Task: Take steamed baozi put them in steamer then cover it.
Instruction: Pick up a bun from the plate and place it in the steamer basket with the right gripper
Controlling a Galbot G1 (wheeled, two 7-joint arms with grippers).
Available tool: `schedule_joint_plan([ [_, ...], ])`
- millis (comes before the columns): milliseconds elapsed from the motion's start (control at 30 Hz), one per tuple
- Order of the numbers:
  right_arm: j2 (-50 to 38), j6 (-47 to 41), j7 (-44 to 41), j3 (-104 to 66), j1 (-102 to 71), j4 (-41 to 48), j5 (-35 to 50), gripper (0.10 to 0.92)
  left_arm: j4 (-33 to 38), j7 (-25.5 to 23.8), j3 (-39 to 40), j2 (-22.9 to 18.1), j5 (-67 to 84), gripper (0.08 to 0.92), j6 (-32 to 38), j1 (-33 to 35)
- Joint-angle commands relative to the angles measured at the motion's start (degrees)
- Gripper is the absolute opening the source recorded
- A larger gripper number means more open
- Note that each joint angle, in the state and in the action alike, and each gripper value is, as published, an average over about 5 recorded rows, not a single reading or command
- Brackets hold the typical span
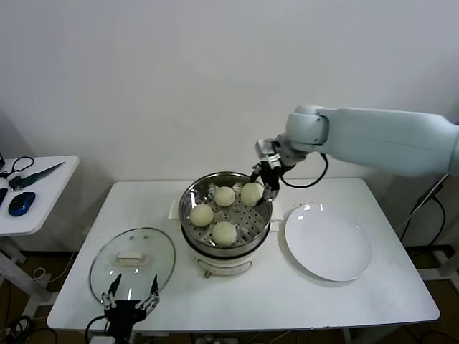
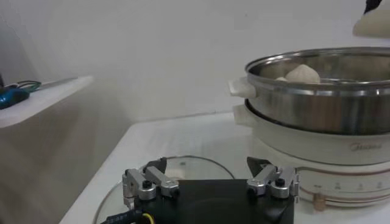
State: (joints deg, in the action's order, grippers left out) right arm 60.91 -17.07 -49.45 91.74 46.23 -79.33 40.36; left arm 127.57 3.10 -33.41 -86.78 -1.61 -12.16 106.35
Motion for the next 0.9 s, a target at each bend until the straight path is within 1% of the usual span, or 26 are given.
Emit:
schedule_joint_plan([
  [33,6.0,-1.6,2.0,0.5,-7.8,5.0,-4.3,0.696,0.0,0.0,0.0,0.0,0.0,0.823,-0.1,0.0],
  [567,6.6,-1.5,2.8,-0.5,-10.3,7.0,-5.7,0.699,0.0,-0.1,-0.3,0.4,0.6,0.823,-0.5,-0.4],
  [633,6.5,-1.1,2.9,-1.1,-10.3,7.2,-5.7,0.716,0.0,-0.1,-0.3,0.4,0.7,0.823,-0.6,-0.5],
  [800,5.0,1.5,0.7,-1.7,-7.1,7.0,-4.9,0.805,0.0,-0.1,-0.3,0.4,0.9,0.823,-0.6,-0.7],
  [900,2.8,3.7,-2.0,-1.8,-3.1,5.8,-1.9,0.820,0.0,0.1,-0.3,0.4,1.2,0.823,-0.5,-0.7],
])
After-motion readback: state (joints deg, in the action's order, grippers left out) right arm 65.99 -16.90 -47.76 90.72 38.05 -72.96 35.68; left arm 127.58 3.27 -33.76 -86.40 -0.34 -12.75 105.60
